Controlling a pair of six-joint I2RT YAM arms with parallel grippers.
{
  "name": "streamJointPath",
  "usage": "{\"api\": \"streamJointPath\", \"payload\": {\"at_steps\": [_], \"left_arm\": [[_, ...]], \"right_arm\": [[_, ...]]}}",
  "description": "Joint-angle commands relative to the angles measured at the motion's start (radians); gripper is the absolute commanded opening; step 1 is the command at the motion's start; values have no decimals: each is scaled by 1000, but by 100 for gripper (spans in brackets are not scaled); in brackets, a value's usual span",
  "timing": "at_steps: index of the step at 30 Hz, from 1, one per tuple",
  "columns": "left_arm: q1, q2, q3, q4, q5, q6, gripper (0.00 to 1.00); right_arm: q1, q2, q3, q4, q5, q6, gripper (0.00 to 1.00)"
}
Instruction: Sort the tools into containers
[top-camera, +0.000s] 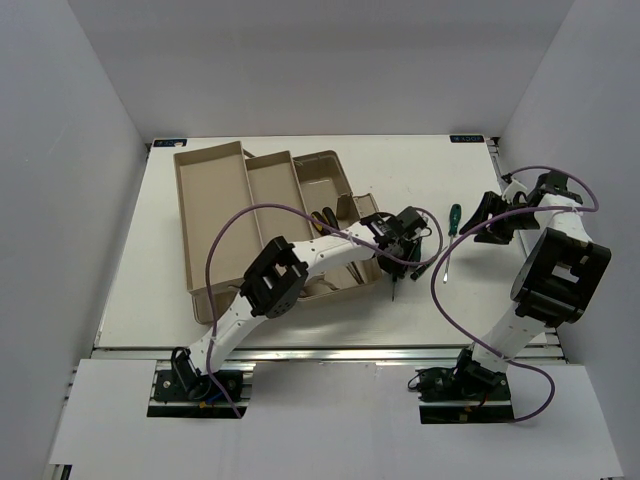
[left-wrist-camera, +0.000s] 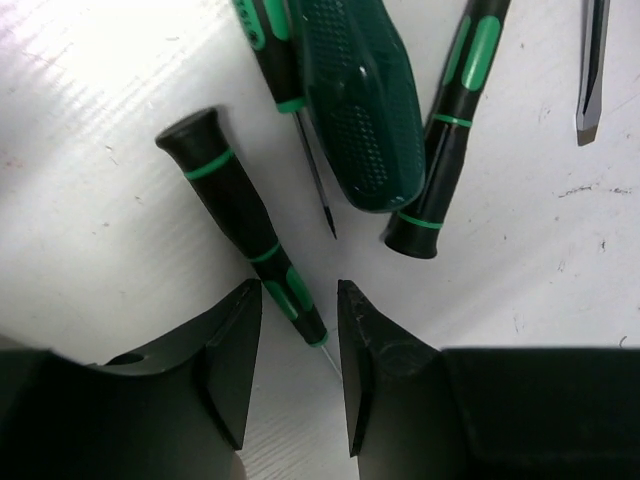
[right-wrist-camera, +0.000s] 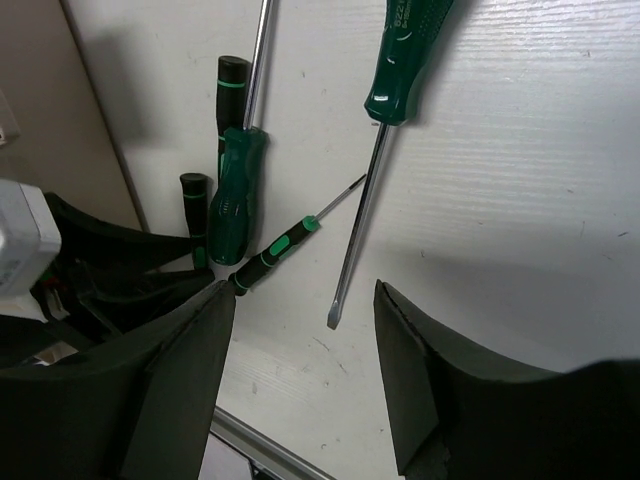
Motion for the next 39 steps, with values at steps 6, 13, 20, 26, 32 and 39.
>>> {"api": "streamJointPath", "payload": {"at_steps": [6,13,20,26,32,39], "left_arm": [[-28,28,17,-94,-176,-14,41],[-28,70,-14,-120,-231,-23,22],[-28,-24,-9,-7,-159,3,0],[-28,-117,49,-6,-182,3,0],[-25,-171,96,-11,-216,-25,0],[15,-211,184,-10,-194,-72,0]], "right_arm": [[-4,-15,36,1,-46,7,68],[44,-46,39,-38,-89,-68,86],[75,-81,61,-207,-336,-405,89],[78,-88,93,-303,-394,-611,84],[78,-104,102,-280,-361,-627,51],[79,-111,156,-361,-364,-841,38]]}}
